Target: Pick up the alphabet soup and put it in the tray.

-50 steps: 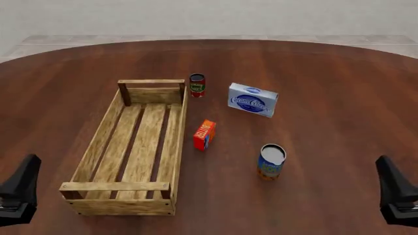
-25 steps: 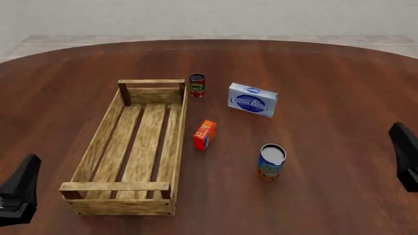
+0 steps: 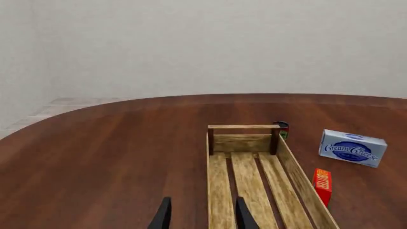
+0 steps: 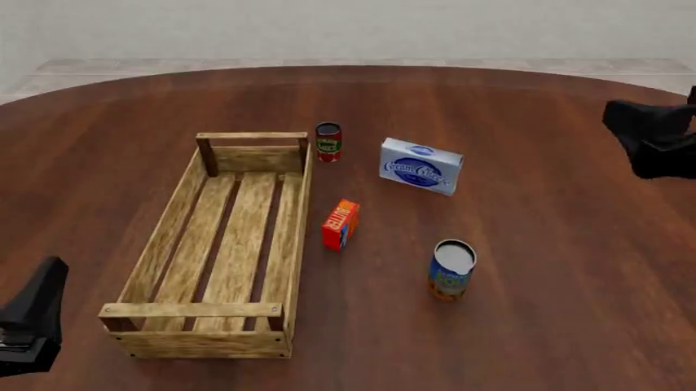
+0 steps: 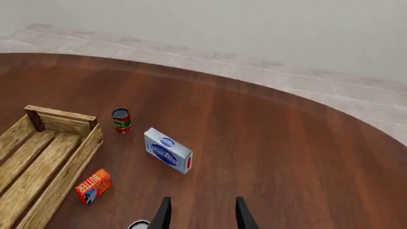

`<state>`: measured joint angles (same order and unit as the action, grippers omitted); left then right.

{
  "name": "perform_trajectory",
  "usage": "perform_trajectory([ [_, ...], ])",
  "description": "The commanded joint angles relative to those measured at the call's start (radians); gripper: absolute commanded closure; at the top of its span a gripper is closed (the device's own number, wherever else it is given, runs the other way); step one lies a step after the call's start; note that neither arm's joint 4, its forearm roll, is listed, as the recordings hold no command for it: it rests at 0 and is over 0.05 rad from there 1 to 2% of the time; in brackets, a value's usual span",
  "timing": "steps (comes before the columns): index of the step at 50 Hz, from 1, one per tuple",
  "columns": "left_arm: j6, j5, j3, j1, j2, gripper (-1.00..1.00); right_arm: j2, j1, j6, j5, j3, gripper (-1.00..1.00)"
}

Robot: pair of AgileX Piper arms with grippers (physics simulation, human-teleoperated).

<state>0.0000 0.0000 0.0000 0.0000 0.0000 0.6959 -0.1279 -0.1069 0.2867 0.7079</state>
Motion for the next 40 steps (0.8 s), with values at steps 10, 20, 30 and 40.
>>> perform_trajectory([
  [10,0.000,0.000,0.000,0.000,0.000,-1.00,0.321,-0.166,0.053,0.108,0.249,-1.00],
  [20,0.000,0.000,0.000,0.000,0.000,-1.00,0.422,-0.202,0.059,0.116,0.278,-1.00],
  [30,0.000,0.000,0.000,0.000,0.000,-1.00,0.483,-0.253,0.055,0.103,0.273,-1.00],
  [40,0.000,0.000,0.000,0.000,0.000,-1.00,0.519,-0.274,0.038,0.115,0.280,-1.00],
])
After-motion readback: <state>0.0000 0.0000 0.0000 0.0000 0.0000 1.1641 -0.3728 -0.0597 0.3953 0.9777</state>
